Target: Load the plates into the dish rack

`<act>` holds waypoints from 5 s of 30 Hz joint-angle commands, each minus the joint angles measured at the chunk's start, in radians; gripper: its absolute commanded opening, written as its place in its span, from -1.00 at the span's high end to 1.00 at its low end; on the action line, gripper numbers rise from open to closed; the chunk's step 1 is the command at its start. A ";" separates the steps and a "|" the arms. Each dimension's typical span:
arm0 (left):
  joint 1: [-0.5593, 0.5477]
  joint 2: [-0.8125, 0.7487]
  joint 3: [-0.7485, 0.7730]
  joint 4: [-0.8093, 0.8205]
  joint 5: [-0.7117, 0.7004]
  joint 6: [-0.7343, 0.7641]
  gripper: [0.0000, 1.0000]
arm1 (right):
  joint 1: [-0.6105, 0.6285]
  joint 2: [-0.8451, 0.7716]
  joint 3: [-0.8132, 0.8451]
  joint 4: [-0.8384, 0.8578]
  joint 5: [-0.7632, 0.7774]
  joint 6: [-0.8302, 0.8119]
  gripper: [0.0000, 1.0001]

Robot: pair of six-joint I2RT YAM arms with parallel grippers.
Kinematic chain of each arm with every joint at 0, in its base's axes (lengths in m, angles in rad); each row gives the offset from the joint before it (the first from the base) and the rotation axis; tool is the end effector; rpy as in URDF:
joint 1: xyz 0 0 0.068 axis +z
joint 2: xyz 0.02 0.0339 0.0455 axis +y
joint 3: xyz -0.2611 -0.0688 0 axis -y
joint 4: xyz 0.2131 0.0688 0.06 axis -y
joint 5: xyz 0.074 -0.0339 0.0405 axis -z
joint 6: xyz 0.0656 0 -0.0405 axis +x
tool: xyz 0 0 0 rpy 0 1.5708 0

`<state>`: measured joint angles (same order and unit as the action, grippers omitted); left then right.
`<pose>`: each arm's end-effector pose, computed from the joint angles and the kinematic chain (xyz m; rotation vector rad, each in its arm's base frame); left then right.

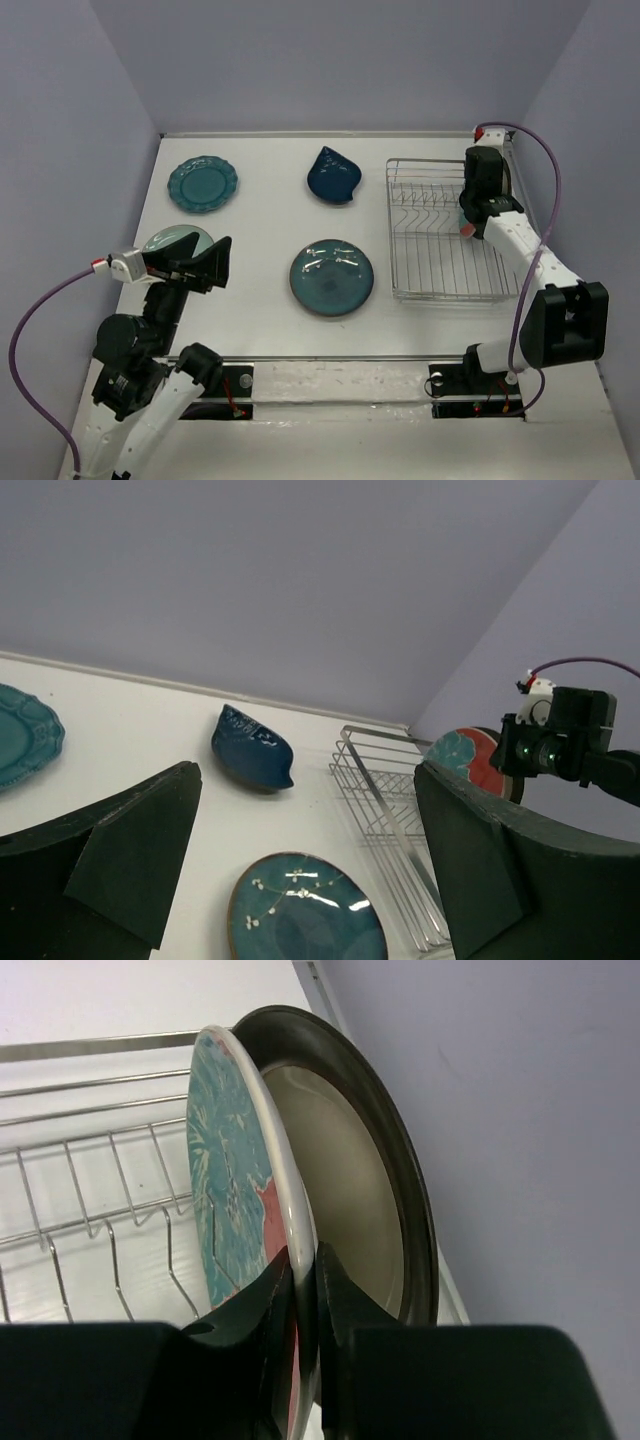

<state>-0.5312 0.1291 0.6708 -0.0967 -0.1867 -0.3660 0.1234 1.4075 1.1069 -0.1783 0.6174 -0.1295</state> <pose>0.0387 -0.0086 0.3680 -0.0750 1.1582 -0.6922 0.3143 0.0007 0.3066 0.1305 2.0069 -0.6333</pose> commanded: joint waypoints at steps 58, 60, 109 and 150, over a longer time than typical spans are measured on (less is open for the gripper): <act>0.000 0.753 -0.154 0.338 0.225 -0.370 0.89 | 0.235 -0.467 -0.318 0.146 -1.227 0.634 -0.80; 0.002 0.701 -0.126 0.296 0.228 -0.375 0.89 | 0.257 -0.447 -0.326 0.166 -1.220 0.643 -0.80; 0.005 0.350 0.057 -0.084 0.204 0.050 -0.98 | 0.355 -0.483 0.005 0.011 0.116 0.343 0.86; -0.020 0.208 0.032 -0.089 0.271 0.055 -0.98 | 0.093 -0.208 -0.096 0.145 0.114 0.048 0.86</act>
<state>-0.5488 0.3290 0.6994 -0.2085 0.0910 -0.3233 0.2298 1.2324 1.0103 -0.1944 0.7162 -0.1524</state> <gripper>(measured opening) 0.990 0.166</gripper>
